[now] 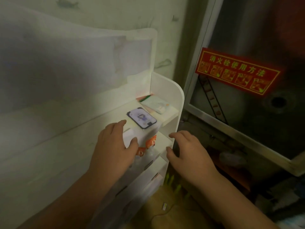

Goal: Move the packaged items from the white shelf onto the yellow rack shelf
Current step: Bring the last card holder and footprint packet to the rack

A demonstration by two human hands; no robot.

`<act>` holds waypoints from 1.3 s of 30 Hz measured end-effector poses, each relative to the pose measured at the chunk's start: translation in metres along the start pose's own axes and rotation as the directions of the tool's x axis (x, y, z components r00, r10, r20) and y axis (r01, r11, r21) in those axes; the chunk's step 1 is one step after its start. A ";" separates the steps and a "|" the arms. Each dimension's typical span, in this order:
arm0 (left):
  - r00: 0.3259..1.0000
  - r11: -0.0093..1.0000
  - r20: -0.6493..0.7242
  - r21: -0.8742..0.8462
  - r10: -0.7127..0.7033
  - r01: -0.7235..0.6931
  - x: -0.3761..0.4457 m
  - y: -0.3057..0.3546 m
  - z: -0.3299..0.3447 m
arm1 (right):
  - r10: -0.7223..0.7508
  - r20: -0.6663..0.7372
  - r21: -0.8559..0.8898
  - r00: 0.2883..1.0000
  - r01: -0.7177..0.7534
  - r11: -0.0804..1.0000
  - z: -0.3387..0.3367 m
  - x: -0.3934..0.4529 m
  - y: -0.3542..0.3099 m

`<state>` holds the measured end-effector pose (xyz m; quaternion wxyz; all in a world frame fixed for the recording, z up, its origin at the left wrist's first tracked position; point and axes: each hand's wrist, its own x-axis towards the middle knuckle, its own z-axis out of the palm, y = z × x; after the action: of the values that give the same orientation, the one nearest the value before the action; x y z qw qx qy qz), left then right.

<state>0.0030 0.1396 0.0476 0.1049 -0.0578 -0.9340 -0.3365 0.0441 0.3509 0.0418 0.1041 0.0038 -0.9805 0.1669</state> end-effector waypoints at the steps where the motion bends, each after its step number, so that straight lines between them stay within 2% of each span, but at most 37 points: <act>1: 1.000 1.000 0.003 0.005 -0.022 0.022 0.007 -0.002 0.008 | -0.004 0.013 0.002 1.000 0.003 1.000 0.004 0.012 0.006; 7: 0.984 0.984 -0.025 0.040 -0.175 0.176 0.053 0.003 0.062 | -0.081 0.060 0.050 0.995 0.078 0.996 0.022 0.095 0.046; 15: 0.930 0.928 -0.171 0.129 -0.325 0.348 0.118 0.027 0.132 | -0.266 0.077 0.071 0.961 0.261 0.963 0.033 0.200 0.080; 18: 0.900 0.884 -0.141 0.179 -0.411 0.432 0.142 0.026 0.161 | -0.316 0.077 0.083 0.946 0.309 0.947 0.034 0.225 0.089; 22: 0.863 0.809 -0.015 0.340 -0.506 0.480 0.169 0.025 0.196 | -0.366 0.076 0.109 0.927 0.357 0.928 0.034 0.243 0.101; 25: 0.854 0.770 -0.053 0.407 -0.518 0.492 0.183 0.026 0.209 | -0.379 0.065 0.146 0.923 0.367 0.919 0.037 0.252 0.111; 29: 0.836 0.784 -0.080 0.311 -0.542 0.538 0.189 0.020 0.200 | -0.397 0.054 0.163 0.916 0.384 0.909 0.039 0.260 0.122; 34: 0.740 0.718 -0.038 0.214 -0.671 0.662 0.195 0.011 0.173 | -0.407 0.085 0.226 0.909 0.381 0.897 0.041 0.271 0.128; 37: 0.745 0.737 -0.005 0.140 -0.667 0.661 0.194 0.007 0.168 | -0.395 0.093 0.228 0.914 0.367 0.902 0.045 0.276 0.129; 39: 0.758 0.748 -0.006 0.155 -0.652 0.645 0.191 0.005 0.165 | -0.385 0.099 0.210 0.918 0.359 0.909 0.049 0.278 0.130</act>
<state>-0.2073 0.2565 -0.0283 -0.0372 0.2698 -0.9204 -0.2806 -0.2437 0.4650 0.0117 0.0648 0.2122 -0.9463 0.2350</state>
